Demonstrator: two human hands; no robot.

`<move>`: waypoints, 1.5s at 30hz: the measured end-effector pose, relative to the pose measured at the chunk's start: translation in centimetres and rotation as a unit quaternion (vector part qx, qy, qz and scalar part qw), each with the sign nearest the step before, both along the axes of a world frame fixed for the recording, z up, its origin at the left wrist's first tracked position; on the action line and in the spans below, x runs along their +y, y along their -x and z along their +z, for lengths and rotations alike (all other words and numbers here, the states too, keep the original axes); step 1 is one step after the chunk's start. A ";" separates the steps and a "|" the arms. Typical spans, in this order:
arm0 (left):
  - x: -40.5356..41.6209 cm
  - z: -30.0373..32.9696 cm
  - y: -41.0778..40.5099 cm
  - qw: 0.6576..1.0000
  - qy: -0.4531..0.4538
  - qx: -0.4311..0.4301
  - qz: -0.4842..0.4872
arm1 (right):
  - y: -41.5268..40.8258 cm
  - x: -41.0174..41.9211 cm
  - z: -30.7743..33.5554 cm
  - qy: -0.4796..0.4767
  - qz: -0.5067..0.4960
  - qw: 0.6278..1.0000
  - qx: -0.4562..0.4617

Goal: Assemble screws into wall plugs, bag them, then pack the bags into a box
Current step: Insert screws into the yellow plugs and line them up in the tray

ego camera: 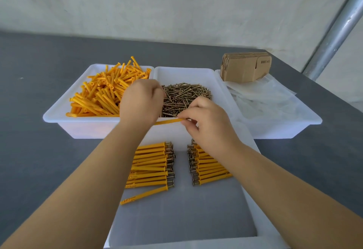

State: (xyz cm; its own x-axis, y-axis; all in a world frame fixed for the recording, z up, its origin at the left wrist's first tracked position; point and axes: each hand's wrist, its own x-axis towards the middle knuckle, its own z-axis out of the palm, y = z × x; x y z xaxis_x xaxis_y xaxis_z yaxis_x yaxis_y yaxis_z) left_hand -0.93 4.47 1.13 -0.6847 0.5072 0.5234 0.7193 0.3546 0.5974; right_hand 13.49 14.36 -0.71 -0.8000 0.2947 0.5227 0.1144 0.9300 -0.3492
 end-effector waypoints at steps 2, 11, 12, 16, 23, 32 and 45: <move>-0.5 -0.1 1.2 0.998 -0.024 -0.029 0.042 | 0.0 -0.5 0.0 -0.015 0.029 0.999 -0.032; -0.9 -1.9 3.8 0.994 0.001 -0.085 0.072 | 2.4 -3.1 -1.8 -0.160 0.064 0.965 -0.200; -0.9 -2.1 3.9 0.994 0.005 -0.088 0.072 | 2.6 -3.2 -2.0 -0.168 0.066 0.963 -0.200; -0.8 -2.4 4.0 0.992 0.039 -0.092 0.073 | 2.7 -2.8 -2.8 -0.165 0.063 0.965 -0.192; -0.7 -2.0 4.2 0.945 0.254 -0.117 0.171 | 2.1 -1.4 -0.6 -0.110 0.046 0.993 -0.013; -0.2 -2.0 4.8 0.912 0.358 -0.155 0.128 | 4.7 7.4 2.0 0.075 -0.173 0.898 -0.397; 0.0 -2.0 5.6 0.940 0.257 -0.119 0.189 | 7.7 7.9 0.7 0.104 -0.193 0.856 -0.468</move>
